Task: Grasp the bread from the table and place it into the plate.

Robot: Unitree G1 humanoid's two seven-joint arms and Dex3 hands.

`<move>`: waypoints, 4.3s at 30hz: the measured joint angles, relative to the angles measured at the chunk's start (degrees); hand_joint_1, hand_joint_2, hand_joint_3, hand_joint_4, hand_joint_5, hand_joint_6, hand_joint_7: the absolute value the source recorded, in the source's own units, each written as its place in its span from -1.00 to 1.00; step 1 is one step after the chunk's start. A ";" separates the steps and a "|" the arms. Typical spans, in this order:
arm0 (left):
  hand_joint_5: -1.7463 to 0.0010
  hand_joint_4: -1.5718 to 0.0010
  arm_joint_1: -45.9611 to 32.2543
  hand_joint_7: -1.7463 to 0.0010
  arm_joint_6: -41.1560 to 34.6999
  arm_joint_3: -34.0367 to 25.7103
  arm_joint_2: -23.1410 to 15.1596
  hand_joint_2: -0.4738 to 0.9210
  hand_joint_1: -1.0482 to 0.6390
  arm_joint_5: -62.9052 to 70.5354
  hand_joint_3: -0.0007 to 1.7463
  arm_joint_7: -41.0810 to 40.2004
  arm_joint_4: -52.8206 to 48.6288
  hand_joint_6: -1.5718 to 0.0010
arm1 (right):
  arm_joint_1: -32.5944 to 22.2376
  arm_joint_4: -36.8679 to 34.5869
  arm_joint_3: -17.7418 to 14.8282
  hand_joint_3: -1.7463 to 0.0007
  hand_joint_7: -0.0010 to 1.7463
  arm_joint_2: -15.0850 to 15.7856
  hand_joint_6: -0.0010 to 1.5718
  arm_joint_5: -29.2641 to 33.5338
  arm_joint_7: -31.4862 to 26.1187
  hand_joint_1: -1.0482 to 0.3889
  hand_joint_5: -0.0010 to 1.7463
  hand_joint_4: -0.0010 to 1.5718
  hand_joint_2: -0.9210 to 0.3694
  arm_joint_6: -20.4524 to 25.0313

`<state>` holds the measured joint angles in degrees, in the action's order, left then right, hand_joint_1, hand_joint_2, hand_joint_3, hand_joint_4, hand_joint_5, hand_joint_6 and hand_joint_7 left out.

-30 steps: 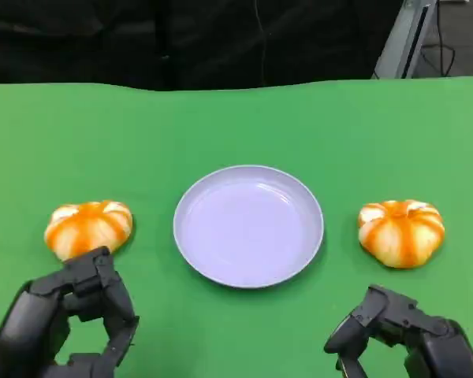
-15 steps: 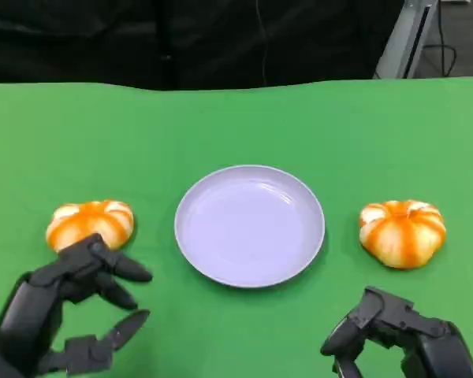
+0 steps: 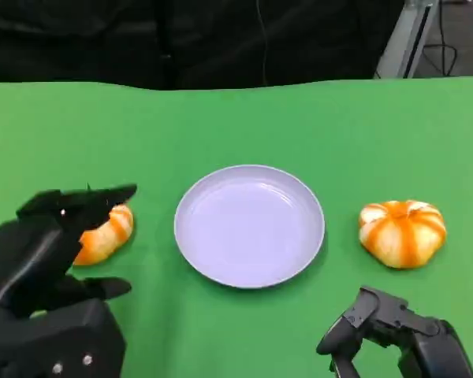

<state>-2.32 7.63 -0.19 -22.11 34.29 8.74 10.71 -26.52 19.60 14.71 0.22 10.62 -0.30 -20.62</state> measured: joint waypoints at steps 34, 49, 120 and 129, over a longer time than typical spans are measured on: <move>-0.97 -0.12 38.77 -0.87 -0.32 19.89 4.78 0.97 0.03 3.61 -0.78 -24.37 -73.38 0.08 | -1.35 0.86 0.28 -0.48 0.45 0.12 0.02 0.64 -0.81 0.34 0.82 -0.08 -0.13 -0.57; -1.00 -0.17 36.30 -1.00 17.06 18.98 4.30 0.21 0.10 2.16 0.51 -42.34 -63.81 0.10 | -1.01 0.77 0.41 -0.51 0.45 0.16 0.02 0.52 -0.80 0.37 0.83 -0.08 -0.08 -0.58; -0.76 0.22 1.38 -0.46 12.88 0.19 3.57 0.46 0.21 -34.01 0.27 8.38 -3.31 0.26 | -1.07 1.41 1.11 -0.48 0.47 0.18 0.00 0.42 -1.13 0.34 0.85 -0.10 -0.12 0.21; -0.94 0.20 -15.03 -0.69 13.49 -2.93 11.99 0.73 0.23 -42.36 -0.05 4.46 4.13 0.28 | -1.22 1.98 0.85 -0.49 0.46 0.65 0.02 0.41 -0.83 0.33 0.83 -0.09 -0.12 0.70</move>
<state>-17.35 21.12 -3.12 -10.12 -8.07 13.20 14.84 -27.74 21.58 15.56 0.87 11.03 -1.12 -19.92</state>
